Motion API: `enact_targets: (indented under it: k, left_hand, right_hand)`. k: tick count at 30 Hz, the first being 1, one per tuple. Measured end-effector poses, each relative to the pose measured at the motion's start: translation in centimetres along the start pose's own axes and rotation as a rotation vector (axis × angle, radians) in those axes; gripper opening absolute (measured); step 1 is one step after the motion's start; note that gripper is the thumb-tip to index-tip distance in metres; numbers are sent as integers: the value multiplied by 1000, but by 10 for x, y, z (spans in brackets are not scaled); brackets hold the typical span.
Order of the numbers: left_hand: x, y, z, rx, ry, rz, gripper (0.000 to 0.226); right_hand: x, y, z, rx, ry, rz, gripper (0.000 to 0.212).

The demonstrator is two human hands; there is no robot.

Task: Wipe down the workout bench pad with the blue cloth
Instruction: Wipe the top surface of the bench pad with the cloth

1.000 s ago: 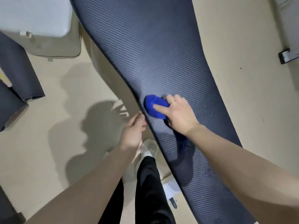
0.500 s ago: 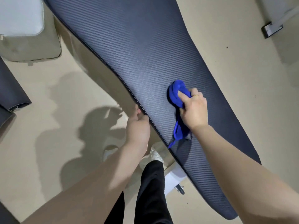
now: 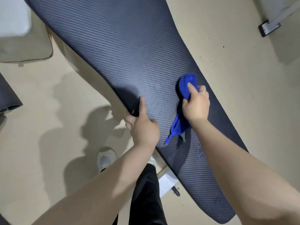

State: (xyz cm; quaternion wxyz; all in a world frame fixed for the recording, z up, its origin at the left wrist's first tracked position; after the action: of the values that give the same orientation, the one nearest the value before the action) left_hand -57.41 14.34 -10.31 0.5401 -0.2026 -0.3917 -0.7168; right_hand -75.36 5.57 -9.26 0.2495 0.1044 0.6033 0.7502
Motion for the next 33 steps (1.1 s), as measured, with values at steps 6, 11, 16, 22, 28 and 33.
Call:
enact_targets:
  k: [6, 11, 16, 22, 28, 33]
  left_hand:
    - [4, 0, -1, 87, 25, -148, 81]
    - [6, -13, -5, 52, 80, -282, 101]
    - [3, -15, -8, 84, 74, -405, 100]
    - [2, -14, -10, 74, 101, -405, 99]
    - [-4, -18, -11, 86, 82, -425, 99]
    - [1, -16, -8, 78, 69, -391, 99]
  right_hand:
    - [-34, -17, 56, -34, 453, 82, 47]
    - [-25, -4, -5, -46, 458, 43, 48]
    - [3, 16, -82, 44, 21, 22, 39]
    - [-26, -1, -7, -92, 605, 131, 53]
    - [-14, 17, -88, 55, 57, 41, 38]
    - [-29, -6, 14, -82, 502, 102, 50]
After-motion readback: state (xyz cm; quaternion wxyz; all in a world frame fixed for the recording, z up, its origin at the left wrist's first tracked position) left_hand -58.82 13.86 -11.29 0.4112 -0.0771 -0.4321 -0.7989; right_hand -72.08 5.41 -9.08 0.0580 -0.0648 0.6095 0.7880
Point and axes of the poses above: each hand's wrist, its own z-axis away from the middle knuckle, its own y-axis out of the back of the hand, x = y × z, the point moved 8 cm from there along -z, towards the middle knuckle, and after that the axes turned 15 degrees about -y, right-handed, at the moved point
